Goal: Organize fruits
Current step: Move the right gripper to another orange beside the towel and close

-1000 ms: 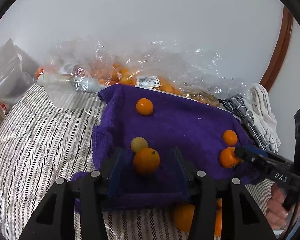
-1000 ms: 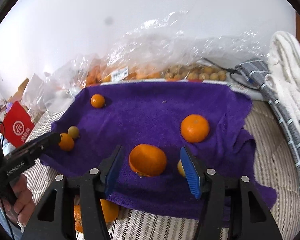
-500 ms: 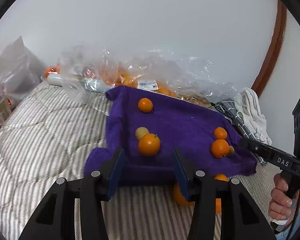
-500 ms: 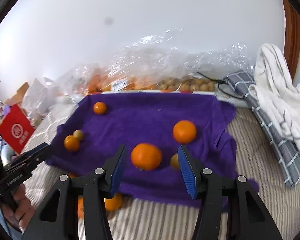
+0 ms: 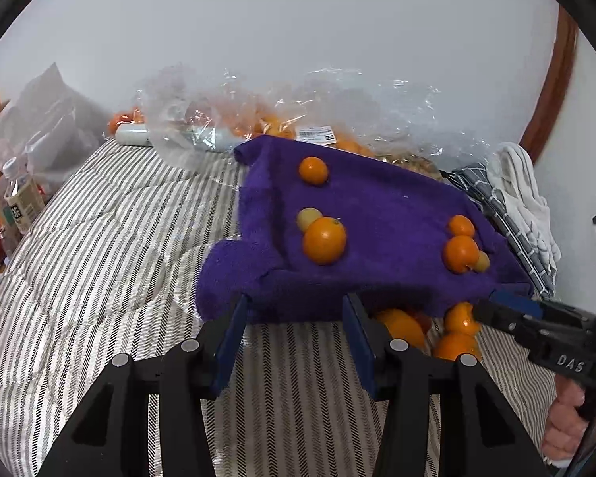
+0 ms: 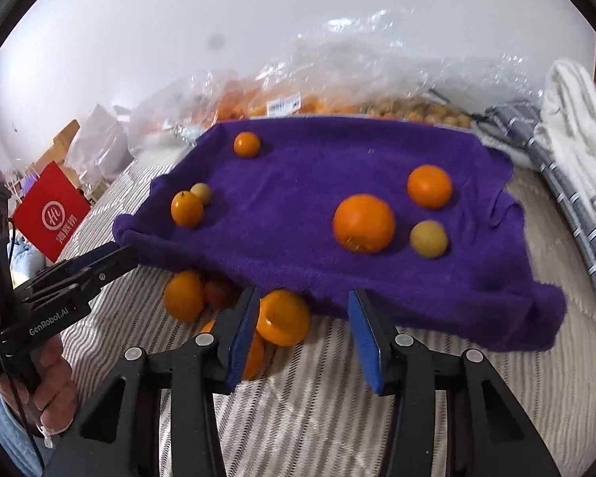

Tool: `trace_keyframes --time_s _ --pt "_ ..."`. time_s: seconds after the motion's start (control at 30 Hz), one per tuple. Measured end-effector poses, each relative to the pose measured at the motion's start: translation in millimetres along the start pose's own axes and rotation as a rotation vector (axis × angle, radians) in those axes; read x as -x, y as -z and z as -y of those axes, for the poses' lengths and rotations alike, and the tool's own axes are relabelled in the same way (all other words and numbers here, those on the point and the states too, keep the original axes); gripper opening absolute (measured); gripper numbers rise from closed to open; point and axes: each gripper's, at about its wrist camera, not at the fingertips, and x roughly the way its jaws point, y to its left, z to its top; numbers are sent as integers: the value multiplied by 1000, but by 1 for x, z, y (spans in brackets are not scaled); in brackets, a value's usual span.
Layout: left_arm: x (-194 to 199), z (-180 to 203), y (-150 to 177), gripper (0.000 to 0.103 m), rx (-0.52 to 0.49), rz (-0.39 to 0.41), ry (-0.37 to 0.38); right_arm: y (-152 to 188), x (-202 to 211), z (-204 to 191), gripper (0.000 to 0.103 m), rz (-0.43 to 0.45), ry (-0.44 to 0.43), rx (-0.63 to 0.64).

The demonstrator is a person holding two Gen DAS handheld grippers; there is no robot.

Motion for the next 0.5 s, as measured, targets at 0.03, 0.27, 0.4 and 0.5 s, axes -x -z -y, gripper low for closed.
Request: trace_keyframes --time_s 0.03,0.27,0.4,0.5 --pt "0 0 0 47 -2 1 -4 0 -3 0 47 -10 1 -8" --pt "4 4 0 47 -18 24 -19 -3 -28 1 47 -90 -35 -98" --pt "6 4 -1 47 -26 36 -33 -4 -33 6 34 -118 -80 -159" --pt "4 5 -1 47 -27 28 -34 -1 -28 20 34 -132 -132 -223"
